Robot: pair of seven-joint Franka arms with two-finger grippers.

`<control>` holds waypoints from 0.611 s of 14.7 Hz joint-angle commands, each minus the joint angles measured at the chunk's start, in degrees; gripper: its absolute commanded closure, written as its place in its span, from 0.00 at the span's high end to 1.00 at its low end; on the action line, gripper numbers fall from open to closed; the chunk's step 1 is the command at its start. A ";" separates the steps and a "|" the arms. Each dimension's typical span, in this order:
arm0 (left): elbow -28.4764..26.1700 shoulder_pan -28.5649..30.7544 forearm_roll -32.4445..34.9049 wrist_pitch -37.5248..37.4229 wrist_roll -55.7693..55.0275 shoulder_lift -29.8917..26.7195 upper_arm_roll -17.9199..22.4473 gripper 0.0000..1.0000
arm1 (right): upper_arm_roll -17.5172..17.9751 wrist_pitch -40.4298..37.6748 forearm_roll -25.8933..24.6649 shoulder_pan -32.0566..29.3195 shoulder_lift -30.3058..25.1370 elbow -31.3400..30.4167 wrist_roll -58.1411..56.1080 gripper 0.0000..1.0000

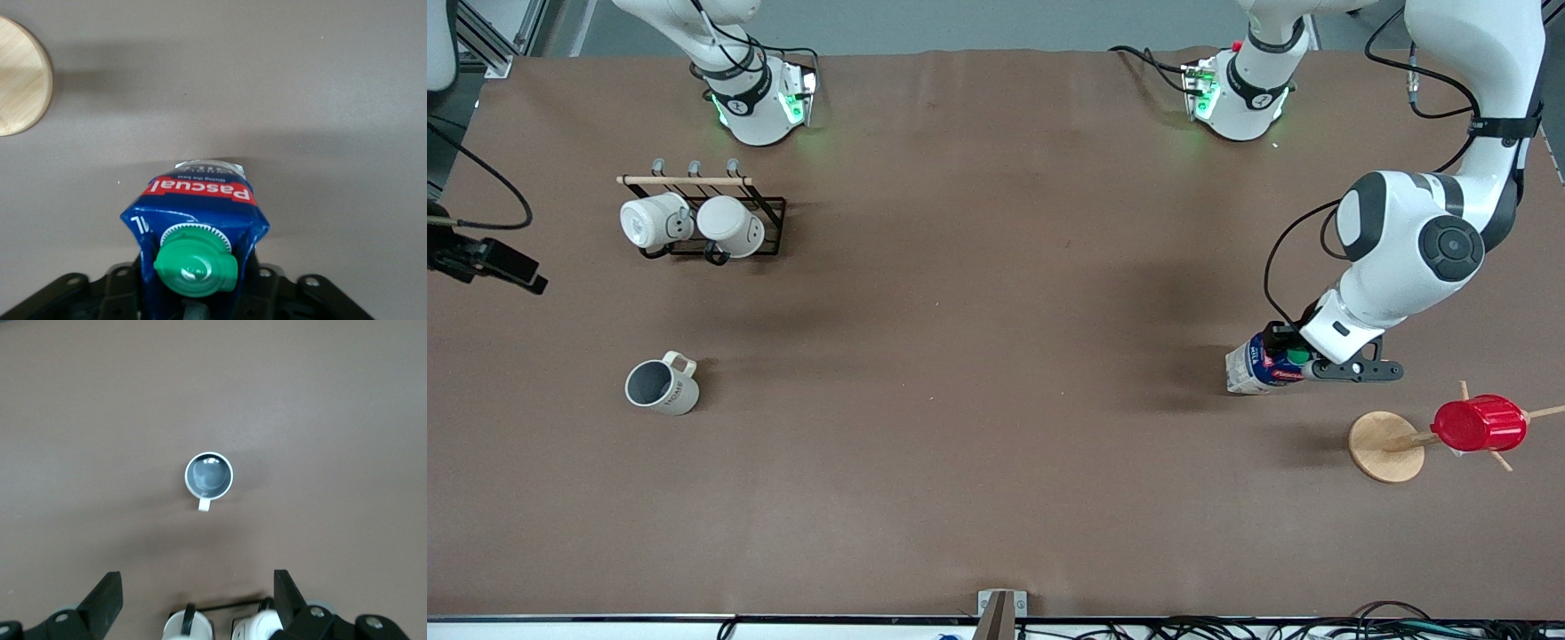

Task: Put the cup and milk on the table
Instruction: 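Lift the carton with the left gripper while the right gripper grasps the mug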

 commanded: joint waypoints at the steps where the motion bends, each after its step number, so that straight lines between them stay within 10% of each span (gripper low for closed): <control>1: -0.66 -0.65 0.70 0.32 0.11 -0.34 -0.04 0.30 | 0.23 10.19 0.95 -3.15 2.63 -7.76 -4.17 1.00; 9: 2.23 -1.18 0.62 -1.17 -0.41 -0.96 -2.05 0.14 | 0.41 29.90 1.04 -4.91 18.45 -11.83 -5.05 1.00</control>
